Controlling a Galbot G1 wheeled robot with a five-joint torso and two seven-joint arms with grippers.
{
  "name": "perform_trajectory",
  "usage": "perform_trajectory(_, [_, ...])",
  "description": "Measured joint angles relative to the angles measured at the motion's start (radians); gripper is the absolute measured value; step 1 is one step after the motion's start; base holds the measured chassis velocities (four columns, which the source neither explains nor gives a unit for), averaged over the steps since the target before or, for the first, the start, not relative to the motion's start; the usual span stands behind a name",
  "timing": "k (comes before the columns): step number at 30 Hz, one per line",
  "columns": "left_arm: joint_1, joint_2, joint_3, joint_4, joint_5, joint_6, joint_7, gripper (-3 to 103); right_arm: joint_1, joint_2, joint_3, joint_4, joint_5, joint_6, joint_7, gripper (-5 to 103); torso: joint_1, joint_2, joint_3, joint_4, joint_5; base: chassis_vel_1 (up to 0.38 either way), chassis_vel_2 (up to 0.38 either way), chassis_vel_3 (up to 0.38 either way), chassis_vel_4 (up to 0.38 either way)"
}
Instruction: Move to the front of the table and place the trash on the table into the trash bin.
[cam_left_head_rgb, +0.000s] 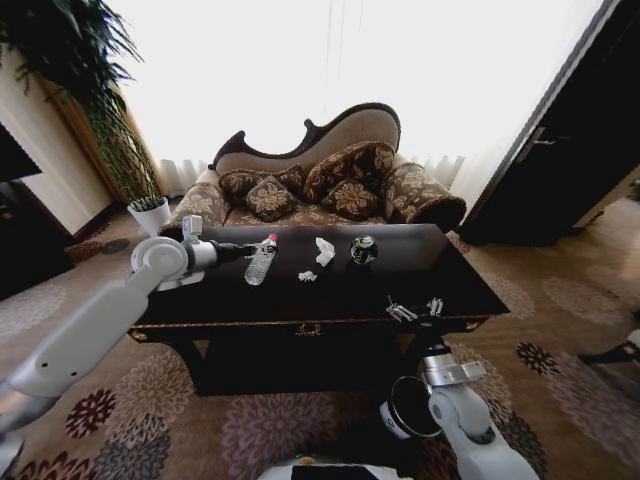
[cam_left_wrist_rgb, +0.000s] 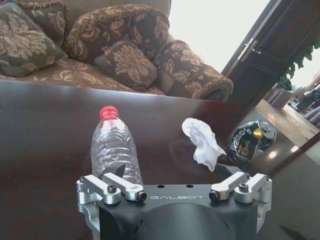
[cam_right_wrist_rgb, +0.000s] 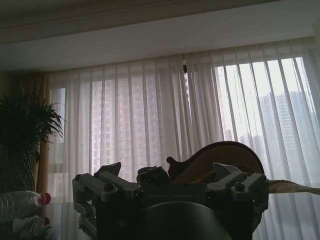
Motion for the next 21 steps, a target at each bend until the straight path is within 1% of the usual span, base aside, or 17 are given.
perform_trajectory(2, [0.018, 0.01, -0.005, -0.014, -0.011, 0.0, -0.022, 100, -0.004, 0.001, 0.002, 0.0, -0.002, 0.0, 0.0, 100, 0.0, 0.0, 0.0, 0.0, 0.0001, 0.0, 0.0, 0.0, 0.0])
perform_trajectory(6, [0.04, 0.017, -0.03, -0.021, -0.017, 0.0, -0.041, 100, -0.004, -0.001, 0.004, -0.004, -0.002, 0.003, 0.0, 100, 0.0, 0.0, 0.0, 0.0002, 0.0, 0.0, 0.0, 0.0, 0.0])
perform_trajectory(14, [0.082, 0.027, -0.061, -0.038, -0.002, -0.001, -0.041, 100, -0.002, 0.008, -0.005, -0.004, -0.009, 0.005, 0.0, 100, 0.0, 0.0, 0.0, 0.0001, 0.0003, 0.0, 0.0, 0.0, 0.0])
perform_trajectory(16, [0.115, 0.026, -0.07, -0.041, 0.022, -0.001, -0.034, 100, -0.003, 0.01, -0.006, -0.004, -0.011, 0.007, 0.0, 100, 0.0, 0.0, 0.0, 0.0002, 0.0001, 0.0, 0.0, 0.0, 0.0])
perform_trajectory(21, [0.147, 0.01, -0.078, -0.028, 0.053, -0.001, -0.025, 100, -0.006, 0.006, -0.004, -0.003, -0.011, 0.008, 0.0, 100, 0.0, 0.0, 0.0, 0.0001, -0.0002, 0.0, 0.0, 0.0, 0.0])
